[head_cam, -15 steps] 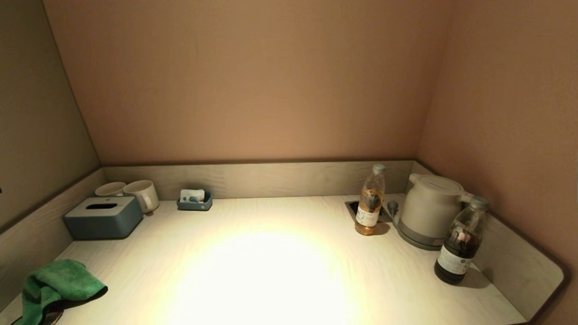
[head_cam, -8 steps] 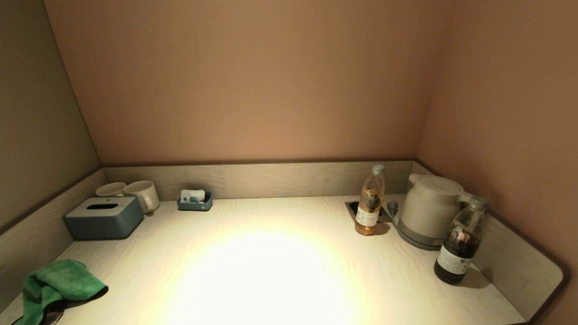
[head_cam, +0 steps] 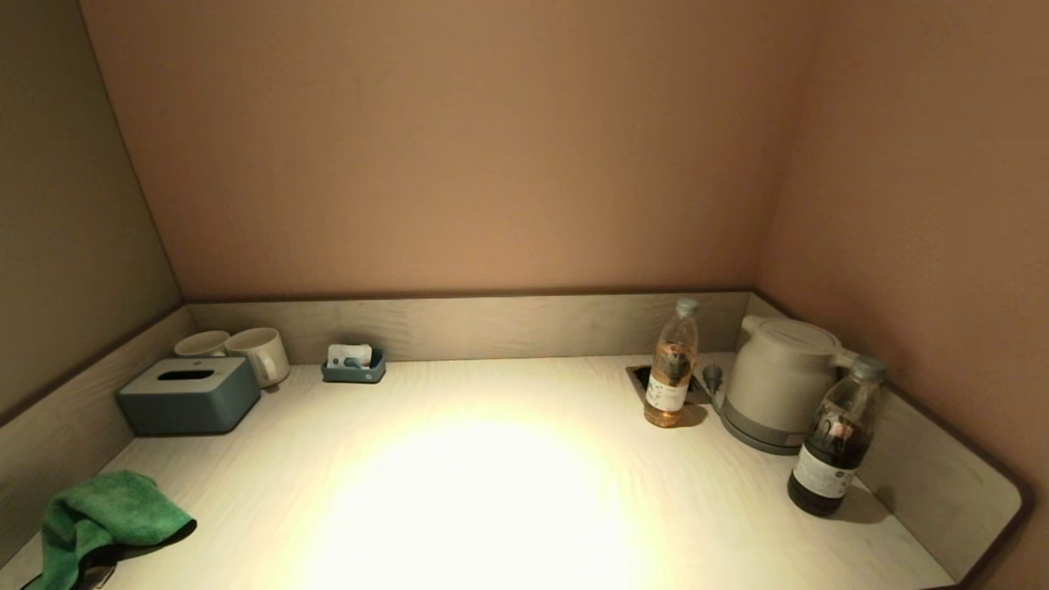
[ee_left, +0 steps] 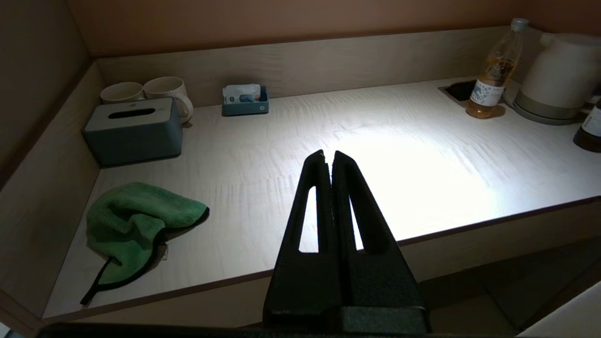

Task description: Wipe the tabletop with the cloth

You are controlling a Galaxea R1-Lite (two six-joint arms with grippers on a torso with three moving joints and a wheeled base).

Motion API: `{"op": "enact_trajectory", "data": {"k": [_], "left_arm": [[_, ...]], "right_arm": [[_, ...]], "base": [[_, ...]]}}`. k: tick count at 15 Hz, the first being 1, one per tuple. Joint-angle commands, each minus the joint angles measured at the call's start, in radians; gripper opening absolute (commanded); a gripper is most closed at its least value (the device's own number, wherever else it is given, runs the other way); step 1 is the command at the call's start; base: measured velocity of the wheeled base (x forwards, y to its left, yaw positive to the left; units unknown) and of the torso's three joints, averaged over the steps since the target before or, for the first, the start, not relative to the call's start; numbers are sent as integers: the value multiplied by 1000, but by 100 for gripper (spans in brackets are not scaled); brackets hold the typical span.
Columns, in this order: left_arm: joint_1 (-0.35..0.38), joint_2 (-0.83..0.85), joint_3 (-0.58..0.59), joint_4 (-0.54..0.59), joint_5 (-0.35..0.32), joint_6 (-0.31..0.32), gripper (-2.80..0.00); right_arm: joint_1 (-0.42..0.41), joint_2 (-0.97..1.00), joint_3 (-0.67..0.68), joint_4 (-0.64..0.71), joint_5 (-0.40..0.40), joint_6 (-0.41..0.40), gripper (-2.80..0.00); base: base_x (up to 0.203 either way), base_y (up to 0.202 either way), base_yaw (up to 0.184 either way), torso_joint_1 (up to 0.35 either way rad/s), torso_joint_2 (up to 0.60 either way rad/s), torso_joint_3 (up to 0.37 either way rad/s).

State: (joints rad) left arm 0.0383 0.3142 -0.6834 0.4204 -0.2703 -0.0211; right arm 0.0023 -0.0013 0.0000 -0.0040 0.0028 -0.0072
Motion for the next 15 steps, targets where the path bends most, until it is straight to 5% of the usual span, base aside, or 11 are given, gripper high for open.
{"op": "enact_trajectory", "data": {"k": [1, 8, 13, 15], "left_arm": [[-7, -88, 55, 0, 12, 0, -280], [-29, -293, 226, -70, 69, 46, -280], [-29, -313, 539, -472, 158, 87, -280], [-29, -313, 619, -552, 183, 108, -280]], "right_arm": [[1, 1, 0, -1, 0, 0, -280], [1, 1, 0, -1, 0, 0, -280], [1, 1, 0, -1, 0, 0, -280], [-1, 1, 0, -1, 0, 0, -280]], "base": [[0, 0, 0, 0, 0, 0], [0, 0, 0, 0, 0, 0], [0, 0, 0, 0, 0, 0], [0, 0, 0, 0, 0, 0]]}}
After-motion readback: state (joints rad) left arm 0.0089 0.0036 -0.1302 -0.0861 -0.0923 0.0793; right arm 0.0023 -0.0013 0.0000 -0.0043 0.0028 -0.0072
